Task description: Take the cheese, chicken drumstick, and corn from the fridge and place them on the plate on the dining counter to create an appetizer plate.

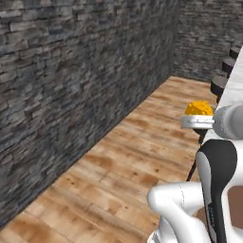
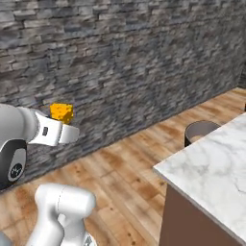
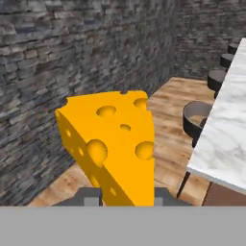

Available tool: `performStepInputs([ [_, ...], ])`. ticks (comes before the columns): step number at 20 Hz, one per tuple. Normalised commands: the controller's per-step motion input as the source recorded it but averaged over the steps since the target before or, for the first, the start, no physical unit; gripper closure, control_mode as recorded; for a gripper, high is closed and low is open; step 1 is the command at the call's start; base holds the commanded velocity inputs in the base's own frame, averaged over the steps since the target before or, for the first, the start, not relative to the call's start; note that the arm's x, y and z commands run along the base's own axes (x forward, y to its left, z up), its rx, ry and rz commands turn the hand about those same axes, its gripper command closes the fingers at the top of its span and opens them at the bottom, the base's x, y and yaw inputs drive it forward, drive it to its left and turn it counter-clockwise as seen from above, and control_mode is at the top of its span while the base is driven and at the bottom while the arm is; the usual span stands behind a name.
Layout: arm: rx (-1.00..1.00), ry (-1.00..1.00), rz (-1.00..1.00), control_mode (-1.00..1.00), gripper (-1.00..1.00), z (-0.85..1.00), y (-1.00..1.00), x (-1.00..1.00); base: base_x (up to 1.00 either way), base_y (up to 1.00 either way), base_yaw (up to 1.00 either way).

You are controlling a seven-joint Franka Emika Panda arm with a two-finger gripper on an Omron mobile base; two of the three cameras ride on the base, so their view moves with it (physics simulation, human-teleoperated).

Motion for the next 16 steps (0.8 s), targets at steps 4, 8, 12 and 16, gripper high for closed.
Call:
performStepInputs([
  [4, 0.00, 0.00, 0.00, 1.00, 1.00, 0.00, 0.00, 0.00, 0.70, 0.11, -0.78],
  [8, 0.00, 0.00, 0.00, 1.00, 1.00, 0.00, 0.00, 0.00, 0.89, 0.48, -0.76],
  [12, 0.00, 0.00, 0.00, 1.00, 1.00, 0.00, 0.00, 0.00, 1.00, 0.95, -0.62],
  [16, 0.00, 0.00, 0.00, 1.00, 1.00, 0.00, 0.00, 0.00, 0.94, 1.00, -0.47],
])
